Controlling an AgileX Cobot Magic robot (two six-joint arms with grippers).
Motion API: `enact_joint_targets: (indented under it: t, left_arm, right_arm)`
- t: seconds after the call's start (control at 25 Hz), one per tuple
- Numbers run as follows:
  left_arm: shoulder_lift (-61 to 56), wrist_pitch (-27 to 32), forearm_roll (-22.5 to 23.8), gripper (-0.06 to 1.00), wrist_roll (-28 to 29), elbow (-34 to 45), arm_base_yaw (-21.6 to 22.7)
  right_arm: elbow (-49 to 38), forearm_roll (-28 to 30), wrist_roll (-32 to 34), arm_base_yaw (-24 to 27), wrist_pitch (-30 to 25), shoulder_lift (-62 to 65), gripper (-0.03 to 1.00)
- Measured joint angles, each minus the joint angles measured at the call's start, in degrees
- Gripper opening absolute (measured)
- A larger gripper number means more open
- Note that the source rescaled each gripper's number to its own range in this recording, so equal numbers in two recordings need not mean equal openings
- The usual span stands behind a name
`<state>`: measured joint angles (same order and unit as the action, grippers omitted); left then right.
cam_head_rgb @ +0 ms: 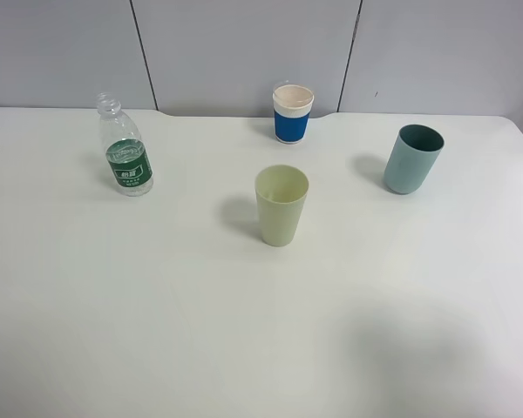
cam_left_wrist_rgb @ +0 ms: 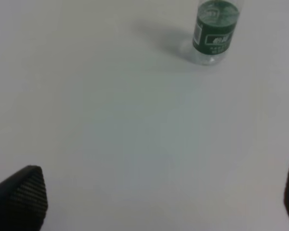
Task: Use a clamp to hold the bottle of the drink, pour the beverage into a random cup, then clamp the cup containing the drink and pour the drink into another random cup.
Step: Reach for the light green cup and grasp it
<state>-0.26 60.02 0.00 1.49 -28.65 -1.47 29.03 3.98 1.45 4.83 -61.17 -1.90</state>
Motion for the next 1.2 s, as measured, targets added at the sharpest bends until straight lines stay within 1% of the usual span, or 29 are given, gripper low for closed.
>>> enact_joint_targets:
  t: [0.16,0.24,0.48,0.6,0.8,1.0,1.12,1.2]
  left_arm:
    - [0.00,0.00,0.00,1.00,0.00,0.00,0.00]
    - [0.00,0.00,0.00,1.00,0.00,0.00,0.00]
    - [0.00,0.00,0.00,1.00,0.00,0.00,0.00]
    - [0.00,0.00,0.00,1.00,0.00,0.00,0.00]
    - [0.00,0.00,0.00,1.00,0.00,0.00,0.00]
    - [0.00,0.00,0.00,1.00,0.00,0.00,0.00]
    - [0.00,0.00,0.00,1.00,0.00,0.00,0.00]
    - [0.00,0.00,0.00,1.00,0.00,0.00,0.00]
  right_arm:
    - [0.09,-1.00,0.00,0.00,0.22,-6.45,1.00]
    - [0.91,-1.56,0.00,0.00,1.81,-9.74,1.00]
    - [5.20,-3.98,-0.71,0.00,10.39,-19.68,1.00]
    - [5.50,-4.40,-2.00,0.00,14.18,-24.37,1.00]
    - [5.50,-7.38,-4.34,0.00,19.27,-31.83,1.00]
    - [5.50,-7.90,-4.75,0.00,24.79,-36.93,1.00]
    - [5.50,-7.90,-5.01,-1.32,27.03,-39.96,1.00]
    - [5.50,-7.90,-5.01,-3.50,28.59,-41.99,1.00]
